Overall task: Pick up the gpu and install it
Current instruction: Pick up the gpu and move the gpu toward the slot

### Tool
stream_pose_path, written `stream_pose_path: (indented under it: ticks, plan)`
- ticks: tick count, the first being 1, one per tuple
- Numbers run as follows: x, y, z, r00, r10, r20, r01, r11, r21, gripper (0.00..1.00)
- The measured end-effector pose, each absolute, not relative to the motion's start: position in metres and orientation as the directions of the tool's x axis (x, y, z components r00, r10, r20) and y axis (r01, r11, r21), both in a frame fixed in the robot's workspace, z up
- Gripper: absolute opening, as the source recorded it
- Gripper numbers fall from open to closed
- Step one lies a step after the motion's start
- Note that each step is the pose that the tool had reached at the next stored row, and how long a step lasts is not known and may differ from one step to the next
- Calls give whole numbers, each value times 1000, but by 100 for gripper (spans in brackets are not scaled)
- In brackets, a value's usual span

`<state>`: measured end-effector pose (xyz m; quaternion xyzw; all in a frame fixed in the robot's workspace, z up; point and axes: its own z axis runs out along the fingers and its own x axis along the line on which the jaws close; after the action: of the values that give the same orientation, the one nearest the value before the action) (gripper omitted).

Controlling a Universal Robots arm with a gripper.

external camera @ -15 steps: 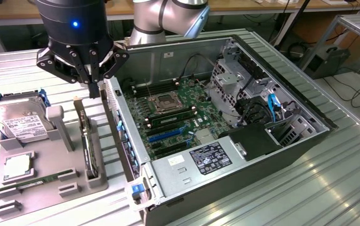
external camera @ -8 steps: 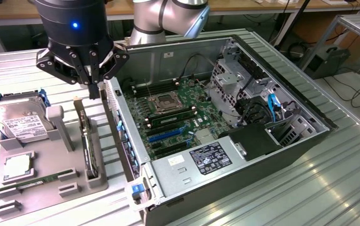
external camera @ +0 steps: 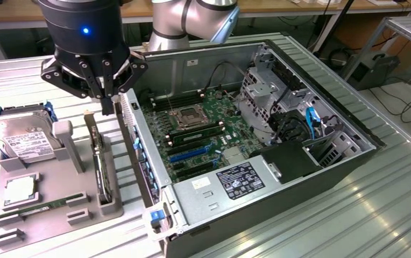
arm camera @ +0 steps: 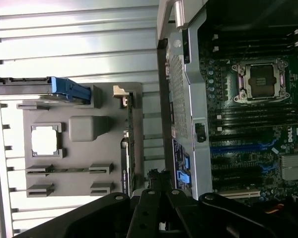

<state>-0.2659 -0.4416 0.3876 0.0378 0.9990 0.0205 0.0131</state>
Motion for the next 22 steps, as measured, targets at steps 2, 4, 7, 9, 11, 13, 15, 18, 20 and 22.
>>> stream_pose_path:
  ticks: [2,4,7,9,11,13,15,18,20,22]
  plan:
    - [-266,-443,388,-997,76,-25,75,996,42,11]
    - [-266,-444,388,-997,76,-25,75,996,42,11]
    - [-266,-445,387,-997,76,-25,75,996,42,11]
    - [-267,-446,387,-997,76,-25,75,996,42,11]
    - [-267,-447,387,-997,76,-25,75,996,42,11]
    - [-267,-448,387,-997,76,-25,75,996,42,11]
    - [-267,-449,387,-997,76,-25,75,996,42,11]
    - [-267,-452,387,-997,76,-25,75,996,42,11]
    - [-268,-453,387,-997,76,-25,75,996,42,11]
    - [-268,-455,387,-997,76,-25,75,996,42,11]
